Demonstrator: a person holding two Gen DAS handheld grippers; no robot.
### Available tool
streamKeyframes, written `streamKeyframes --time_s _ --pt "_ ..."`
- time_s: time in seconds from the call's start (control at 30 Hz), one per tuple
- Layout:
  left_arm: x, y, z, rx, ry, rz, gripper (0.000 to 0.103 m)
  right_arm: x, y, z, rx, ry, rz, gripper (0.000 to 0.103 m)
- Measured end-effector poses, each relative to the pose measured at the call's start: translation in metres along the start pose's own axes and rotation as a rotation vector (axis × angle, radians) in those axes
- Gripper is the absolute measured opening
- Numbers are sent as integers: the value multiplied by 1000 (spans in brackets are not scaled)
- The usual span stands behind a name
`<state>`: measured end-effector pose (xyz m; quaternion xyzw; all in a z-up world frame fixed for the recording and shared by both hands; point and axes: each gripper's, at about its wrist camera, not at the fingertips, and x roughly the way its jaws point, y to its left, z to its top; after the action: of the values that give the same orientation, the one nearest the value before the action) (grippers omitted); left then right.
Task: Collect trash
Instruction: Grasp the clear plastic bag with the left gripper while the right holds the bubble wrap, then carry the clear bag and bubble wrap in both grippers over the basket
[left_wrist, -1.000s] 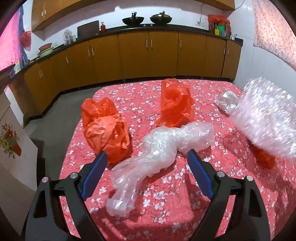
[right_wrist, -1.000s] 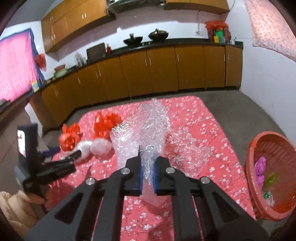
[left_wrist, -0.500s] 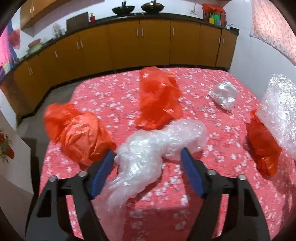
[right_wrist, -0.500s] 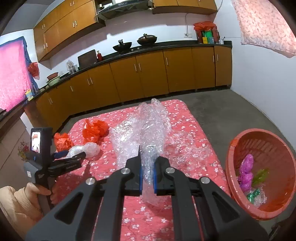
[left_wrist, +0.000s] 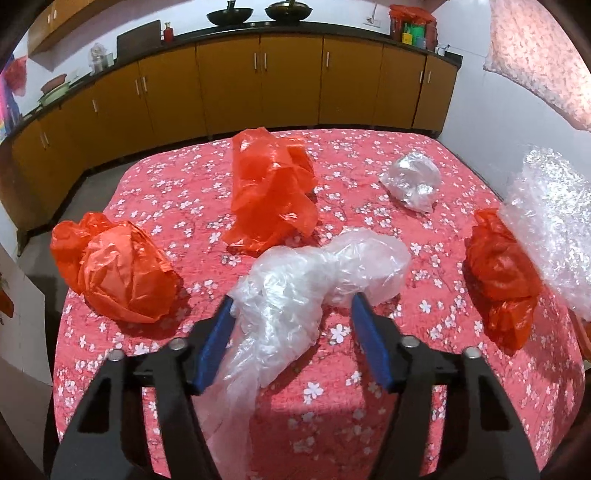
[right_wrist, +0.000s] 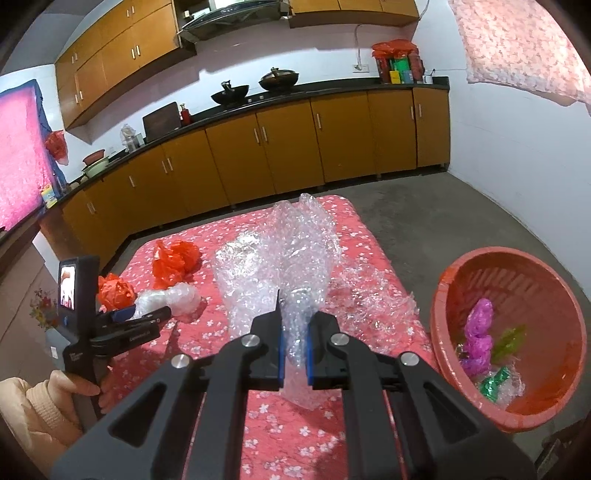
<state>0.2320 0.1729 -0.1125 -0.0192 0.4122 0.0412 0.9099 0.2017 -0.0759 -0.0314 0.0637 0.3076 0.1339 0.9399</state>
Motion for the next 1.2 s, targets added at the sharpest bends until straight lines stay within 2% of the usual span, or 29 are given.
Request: streamKeyframes --time_s 0.03,0.2,0.67,0.93,1.2 --pt "0 -1 0 3 4 -5 43 -2 -2 0 6 -2 -3 9" --pt "-8 -2 -8 1 -13 -18 34 -9 -9 0 22 -14 -7 9" --pt "-57 -3 -12 -29 -80 -28 32 -34 -24 0 50 -61 -17 9" --pt "-92 -38 2 8 -144 -70 32 -53 -44 0 83 -99 -43 9" --pt "-113 -92 12 77 -188 -153 32 -72 -77 -2 125 -130 -105 9"
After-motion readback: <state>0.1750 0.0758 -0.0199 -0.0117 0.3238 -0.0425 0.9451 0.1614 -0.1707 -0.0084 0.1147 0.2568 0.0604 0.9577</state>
